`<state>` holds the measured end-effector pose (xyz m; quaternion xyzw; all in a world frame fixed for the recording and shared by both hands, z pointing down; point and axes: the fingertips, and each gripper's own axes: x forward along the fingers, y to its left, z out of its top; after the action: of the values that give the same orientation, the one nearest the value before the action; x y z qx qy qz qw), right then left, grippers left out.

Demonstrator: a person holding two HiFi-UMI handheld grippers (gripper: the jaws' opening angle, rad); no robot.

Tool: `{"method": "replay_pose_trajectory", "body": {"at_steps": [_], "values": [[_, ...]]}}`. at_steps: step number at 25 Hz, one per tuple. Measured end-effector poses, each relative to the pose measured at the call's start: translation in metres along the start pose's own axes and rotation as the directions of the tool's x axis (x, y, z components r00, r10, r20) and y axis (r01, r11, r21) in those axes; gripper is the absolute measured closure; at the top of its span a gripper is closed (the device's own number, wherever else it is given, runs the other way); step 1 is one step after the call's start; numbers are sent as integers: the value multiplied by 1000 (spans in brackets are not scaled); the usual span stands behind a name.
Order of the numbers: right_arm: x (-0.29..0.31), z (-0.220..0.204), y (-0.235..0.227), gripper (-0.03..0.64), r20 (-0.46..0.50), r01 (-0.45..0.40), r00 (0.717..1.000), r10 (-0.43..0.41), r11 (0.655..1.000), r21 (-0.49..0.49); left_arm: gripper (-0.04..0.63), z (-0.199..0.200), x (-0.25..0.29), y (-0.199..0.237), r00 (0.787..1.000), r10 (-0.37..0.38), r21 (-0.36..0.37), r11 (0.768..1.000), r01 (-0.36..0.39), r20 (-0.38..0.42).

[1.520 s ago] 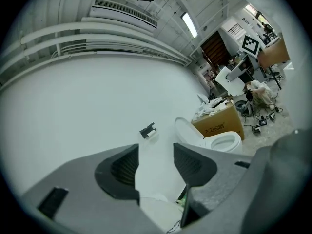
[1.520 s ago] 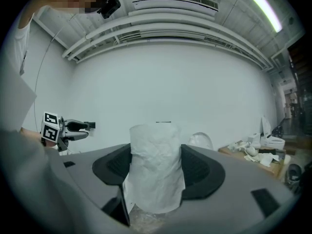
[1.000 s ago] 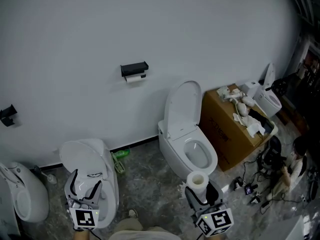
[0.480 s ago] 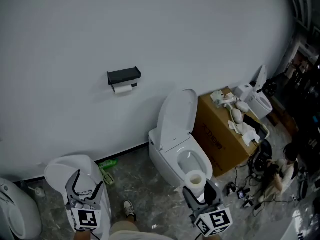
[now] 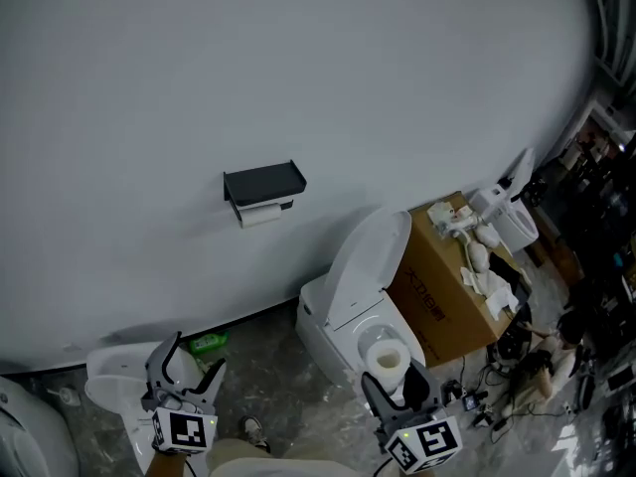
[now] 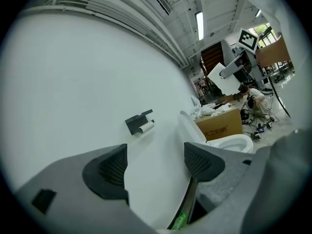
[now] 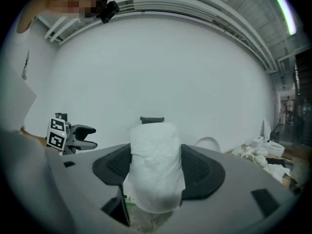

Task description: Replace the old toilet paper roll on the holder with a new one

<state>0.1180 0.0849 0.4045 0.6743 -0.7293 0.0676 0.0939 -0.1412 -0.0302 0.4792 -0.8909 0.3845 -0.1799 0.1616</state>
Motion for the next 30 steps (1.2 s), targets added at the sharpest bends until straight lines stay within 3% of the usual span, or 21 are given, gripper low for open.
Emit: {"method": "replay_pose_trajectory", "body": {"at_steps": [8, 15, 23, 30], "values": [[53, -5, -17, 314, -32, -19, 999, 20, 999, 31, 247, -7, 35, 19, 999, 9, -11, 1000, -9, -32], [116, 13, -39, 314, -4, -146, 989, 146, 989, 19, 247, -4, 71, 28, 993, 82, 1, 997, -83, -80], [175, 31, -63, 314, 17, -254, 967, 254, 967, -7, 247, 18, 117, 44, 982, 159, 55, 987, -154, -99], [193, 26, -90, 314, 12, -262, 965, 262, 965, 10, 247, 28, 155, 43, 980, 159, 126, 981, -144, -118]]}}
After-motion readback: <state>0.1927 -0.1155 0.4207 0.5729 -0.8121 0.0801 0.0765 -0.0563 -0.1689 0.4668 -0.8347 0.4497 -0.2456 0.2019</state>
